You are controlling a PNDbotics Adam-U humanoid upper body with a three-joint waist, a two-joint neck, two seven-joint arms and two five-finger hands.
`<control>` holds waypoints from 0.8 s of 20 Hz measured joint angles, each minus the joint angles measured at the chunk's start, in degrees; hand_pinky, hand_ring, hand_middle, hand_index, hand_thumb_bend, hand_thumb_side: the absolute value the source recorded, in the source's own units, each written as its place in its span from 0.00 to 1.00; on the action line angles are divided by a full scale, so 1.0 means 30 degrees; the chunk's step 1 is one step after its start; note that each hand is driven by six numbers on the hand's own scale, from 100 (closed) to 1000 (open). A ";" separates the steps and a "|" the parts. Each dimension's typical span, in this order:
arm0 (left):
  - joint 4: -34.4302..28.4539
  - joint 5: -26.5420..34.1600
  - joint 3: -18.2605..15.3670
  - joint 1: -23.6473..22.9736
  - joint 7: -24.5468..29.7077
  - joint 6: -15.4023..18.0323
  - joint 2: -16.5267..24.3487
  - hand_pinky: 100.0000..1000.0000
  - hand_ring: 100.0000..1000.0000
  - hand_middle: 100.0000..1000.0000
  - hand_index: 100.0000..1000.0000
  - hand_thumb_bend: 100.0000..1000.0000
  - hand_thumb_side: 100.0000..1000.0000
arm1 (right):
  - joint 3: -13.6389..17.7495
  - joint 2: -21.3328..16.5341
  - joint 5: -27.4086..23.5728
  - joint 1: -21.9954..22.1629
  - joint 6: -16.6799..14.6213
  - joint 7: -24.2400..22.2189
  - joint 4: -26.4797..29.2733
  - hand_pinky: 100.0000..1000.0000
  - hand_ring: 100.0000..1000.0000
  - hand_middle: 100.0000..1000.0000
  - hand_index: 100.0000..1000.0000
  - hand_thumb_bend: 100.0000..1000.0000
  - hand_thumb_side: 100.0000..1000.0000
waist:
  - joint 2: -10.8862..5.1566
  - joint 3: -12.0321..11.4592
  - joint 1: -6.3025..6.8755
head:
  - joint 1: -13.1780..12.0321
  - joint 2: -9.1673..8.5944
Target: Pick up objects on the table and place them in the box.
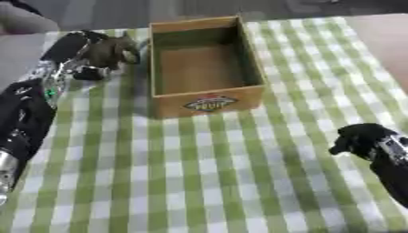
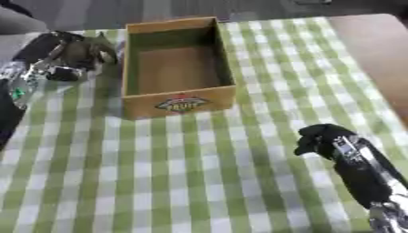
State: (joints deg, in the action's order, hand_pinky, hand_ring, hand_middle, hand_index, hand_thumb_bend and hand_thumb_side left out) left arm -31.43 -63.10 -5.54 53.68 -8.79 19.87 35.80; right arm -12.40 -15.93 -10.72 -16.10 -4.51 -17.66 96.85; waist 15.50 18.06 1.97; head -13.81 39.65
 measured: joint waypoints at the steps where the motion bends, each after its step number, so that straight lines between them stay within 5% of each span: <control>1: -0.0006 0.0001 0.0000 -0.0009 -0.0173 0.0010 -0.0014 0.45 0.47 0.44 0.55 0.10 0.08 | 0.0000 0.0018 0.0006 0.0000 -0.0001 -0.0001 0.0000 0.62 0.52 0.50 0.67 0.00 0.83 | 0.0012 0.0002 -0.0002 | -0.0018 0.0000; 3: -0.0035 0.0016 0.0003 -0.0049 -0.0576 0.0051 -0.0068 0.36 0.39 0.36 0.44 0.00 0.07 | 0.0001 0.0026 0.0008 -0.0001 -0.0005 -0.0007 0.0000 0.62 0.52 0.50 0.67 0.00 0.83 | 0.0014 0.0009 -0.0007 | -0.0055 0.0000; 6: -0.0040 0.0141 0.0010 -0.0087 -0.1290 0.0160 -0.0199 0.30 0.32 0.28 0.35 0.00 0.11 | 0.0001 0.0032 0.0008 -0.0001 -0.0030 -0.0037 0.0000 0.62 0.52 0.50 0.67 0.00 0.83 | 0.0019 0.0002 -0.0051 | -0.0065 0.0000; 16: -0.1038 0.2497 0.0236 -0.0259 -0.2429 0.1105 -0.0322 0.27 0.26 0.23 0.27 0.00 0.26 | 0.0004 0.0039 0.0009 0.0012 -0.0060 -0.0074 -0.0002 0.62 0.52 0.50 0.67 0.00 0.82 | 0.0013 -0.0488 -0.0191 | -0.0068 0.0020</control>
State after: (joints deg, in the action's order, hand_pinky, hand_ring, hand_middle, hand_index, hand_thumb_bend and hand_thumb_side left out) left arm -34.55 -55.61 -4.83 52.90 -16.07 23.18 34.83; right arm -12.39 -15.81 -10.69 -16.06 -4.69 -17.88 96.85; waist 15.54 16.59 1.40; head -14.01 39.71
